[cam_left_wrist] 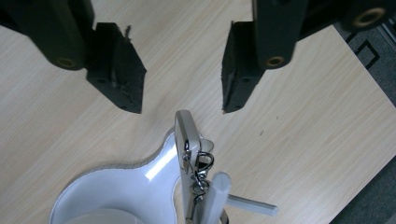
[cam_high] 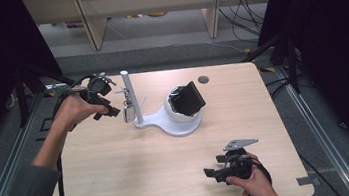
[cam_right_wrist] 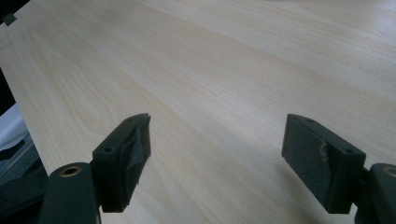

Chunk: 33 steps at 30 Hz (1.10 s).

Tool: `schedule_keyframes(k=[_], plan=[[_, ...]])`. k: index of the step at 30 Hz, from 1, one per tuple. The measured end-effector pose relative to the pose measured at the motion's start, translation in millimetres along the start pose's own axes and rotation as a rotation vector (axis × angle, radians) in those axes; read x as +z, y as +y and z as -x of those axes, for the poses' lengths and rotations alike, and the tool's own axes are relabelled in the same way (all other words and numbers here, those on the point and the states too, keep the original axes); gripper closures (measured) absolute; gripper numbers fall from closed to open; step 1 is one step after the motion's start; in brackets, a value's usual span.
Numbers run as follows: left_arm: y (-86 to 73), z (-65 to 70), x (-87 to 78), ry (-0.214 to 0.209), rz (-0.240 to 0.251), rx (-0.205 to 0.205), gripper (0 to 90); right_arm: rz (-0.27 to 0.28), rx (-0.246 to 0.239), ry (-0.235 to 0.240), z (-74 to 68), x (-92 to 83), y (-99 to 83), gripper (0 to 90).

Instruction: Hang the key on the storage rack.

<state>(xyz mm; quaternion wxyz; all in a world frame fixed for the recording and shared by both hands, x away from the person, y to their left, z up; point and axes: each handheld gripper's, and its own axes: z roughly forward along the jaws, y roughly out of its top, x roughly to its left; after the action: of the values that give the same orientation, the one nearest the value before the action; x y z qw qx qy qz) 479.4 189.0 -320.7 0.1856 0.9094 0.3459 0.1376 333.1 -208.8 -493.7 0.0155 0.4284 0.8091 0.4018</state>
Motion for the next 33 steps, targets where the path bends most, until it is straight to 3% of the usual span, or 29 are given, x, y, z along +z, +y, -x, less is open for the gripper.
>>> schedule_keyframes(k=[5, 6, 7, 10, 18, 19, 24, 25, 31, 33], plan=[[-8.8, 4.2, 2.9, 0.008, 0.021, -0.015, 37.2, -0.001, 0.022, 0.007, -1.2, -0.3, -0.2, 24.5], [-10.9, 6.4, 4.8, 0.002, 0.031, -0.032, 35.3, 0.007, -0.002, 0.003, -0.2, -0.2, 0.1, 24.4], [-12.4, 6.8, 5.0, 0.000, 0.021, -0.021, 34.3, 0.005, 0.000, 0.005, -0.6, -0.3, 0.2, 24.3], [-17.6, 12.5, 8.8, -0.008, 0.037, -0.041, 31.4, 0.007, -0.002, 0.007, -0.6, 0.2, 0.2, 24.1], [-26.4, 20.9, 10.7, -0.047, 0.086, -0.035, 25.7, 0.012, 0.003, 0.020, -0.2, 0.2, 0.3, 24.1], [-27.2, 22.9, 11.3, -0.054, 0.086, -0.042, 25.1, 0.011, 0.018, 0.005, -0.9, -0.9, -0.1, 24.1], [-32.6, 31.7, 14.8, -0.053, 0.100, -0.007, 22.3, 0.012, 0.041, 0.030, 0.0, -1.0, -0.2, 24.0], [-34.2, 34.8, 16.1, -0.061, 0.102, -0.018, 21.5, 0.019, 0.014, 0.027, 1.2, -0.4, 0.4, 24.0], [-45.2, 48.8, 24.0, -0.082, 0.115, -0.018, 20.4, 0.022, 0.003, 0.035, 0.1, 2.5, 0.9, 24.1], [-48.1, 52.4, 25.5, -0.085, 0.123, -0.006, 19.5, 0.016, -0.002, 0.014, 0.2, 1.8, 1.2, 24.1]])
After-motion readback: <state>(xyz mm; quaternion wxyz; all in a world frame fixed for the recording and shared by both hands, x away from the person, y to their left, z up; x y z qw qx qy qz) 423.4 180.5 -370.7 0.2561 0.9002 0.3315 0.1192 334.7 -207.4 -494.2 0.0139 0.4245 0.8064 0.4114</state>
